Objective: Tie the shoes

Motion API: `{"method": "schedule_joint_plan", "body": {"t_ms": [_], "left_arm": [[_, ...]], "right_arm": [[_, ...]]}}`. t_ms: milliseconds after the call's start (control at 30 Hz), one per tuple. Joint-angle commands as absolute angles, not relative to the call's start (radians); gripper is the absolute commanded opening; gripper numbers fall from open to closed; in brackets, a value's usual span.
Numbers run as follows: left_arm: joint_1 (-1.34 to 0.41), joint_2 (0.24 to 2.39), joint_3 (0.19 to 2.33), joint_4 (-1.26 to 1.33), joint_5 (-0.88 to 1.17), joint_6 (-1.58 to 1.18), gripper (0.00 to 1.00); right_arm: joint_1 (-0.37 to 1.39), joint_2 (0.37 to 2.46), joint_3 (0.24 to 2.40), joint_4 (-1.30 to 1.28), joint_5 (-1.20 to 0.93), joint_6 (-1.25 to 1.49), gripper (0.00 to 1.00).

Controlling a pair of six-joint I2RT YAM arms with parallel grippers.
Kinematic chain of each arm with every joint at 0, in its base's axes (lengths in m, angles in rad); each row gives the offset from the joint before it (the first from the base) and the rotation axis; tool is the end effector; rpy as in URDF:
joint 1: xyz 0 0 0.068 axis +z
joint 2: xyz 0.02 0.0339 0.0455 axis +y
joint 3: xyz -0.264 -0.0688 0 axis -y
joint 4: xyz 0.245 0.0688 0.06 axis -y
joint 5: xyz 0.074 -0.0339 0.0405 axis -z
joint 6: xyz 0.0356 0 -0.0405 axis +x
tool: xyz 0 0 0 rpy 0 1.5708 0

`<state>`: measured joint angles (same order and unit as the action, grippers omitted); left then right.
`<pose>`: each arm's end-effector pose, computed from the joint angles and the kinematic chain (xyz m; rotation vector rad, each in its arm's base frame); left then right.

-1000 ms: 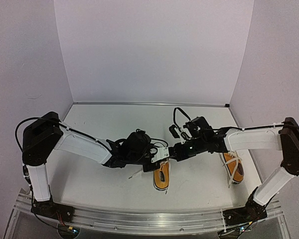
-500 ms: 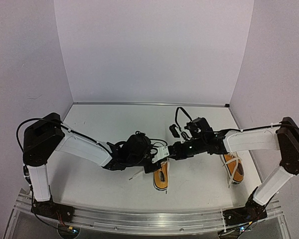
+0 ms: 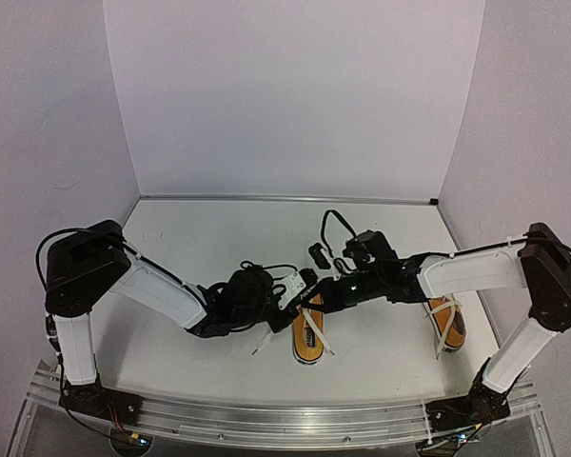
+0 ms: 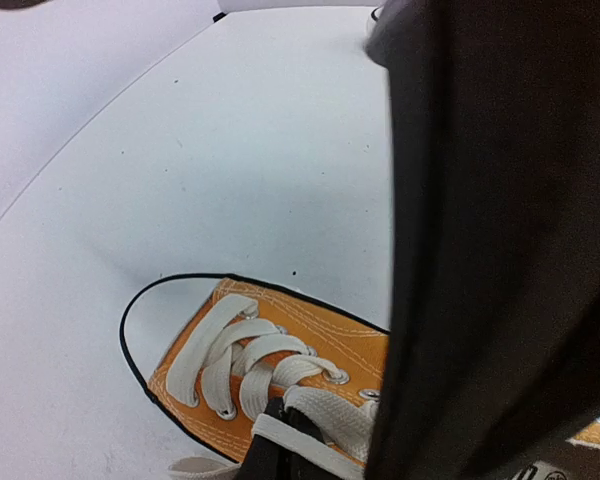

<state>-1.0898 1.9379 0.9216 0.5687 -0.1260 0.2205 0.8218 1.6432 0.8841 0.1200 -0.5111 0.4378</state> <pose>0.1859 -0.3466 0.1359 1.1781 1.6661 -0.4235 0.2204 0.2627 0.1890 -0.7652 2.2891 1.2139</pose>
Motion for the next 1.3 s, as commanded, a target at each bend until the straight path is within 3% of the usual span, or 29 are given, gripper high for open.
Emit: {"method": "schedule_joint_plan", "body": {"t_ms": [0, 433, 667, 1000, 1100, 1267], "left_arm": [[-1.068, 1.975, 0.880, 0.742, -0.196, 0.089, 0.00], [-1.078, 2.033, 0.778, 1.031, -0.051, 0.140, 0.00], [-1.078, 2.072, 0.761, 1.166, -0.003, 0.161, 0.00], [-1.078, 2.075, 0.768, 1.175, -0.003, 0.190, 0.00], [-1.078, 2.074, 0.768, 1.172, 0.017, 0.192, 0.00], [-1.079, 2.075, 0.767, 1.171, 0.037, 0.198, 0.00]], "right_arm": [[0.852, 1.628, 0.886, 0.143, -0.589, 0.430, 0.00], [0.852, 1.649, 0.898, 0.116, -0.572, 0.425, 0.03], [0.850, 1.595, 0.895, 0.059, -0.528, 0.404, 0.26], [0.812, 1.446, 0.895, 0.001, -0.463, 0.380, 0.46], [0.796, 1.430, 0.907, -0.032, -0.410, 0.382, 0.44], [0.785, 1.529, 0.963, -0.153, -0.306, 0.372, 0.26]]}}
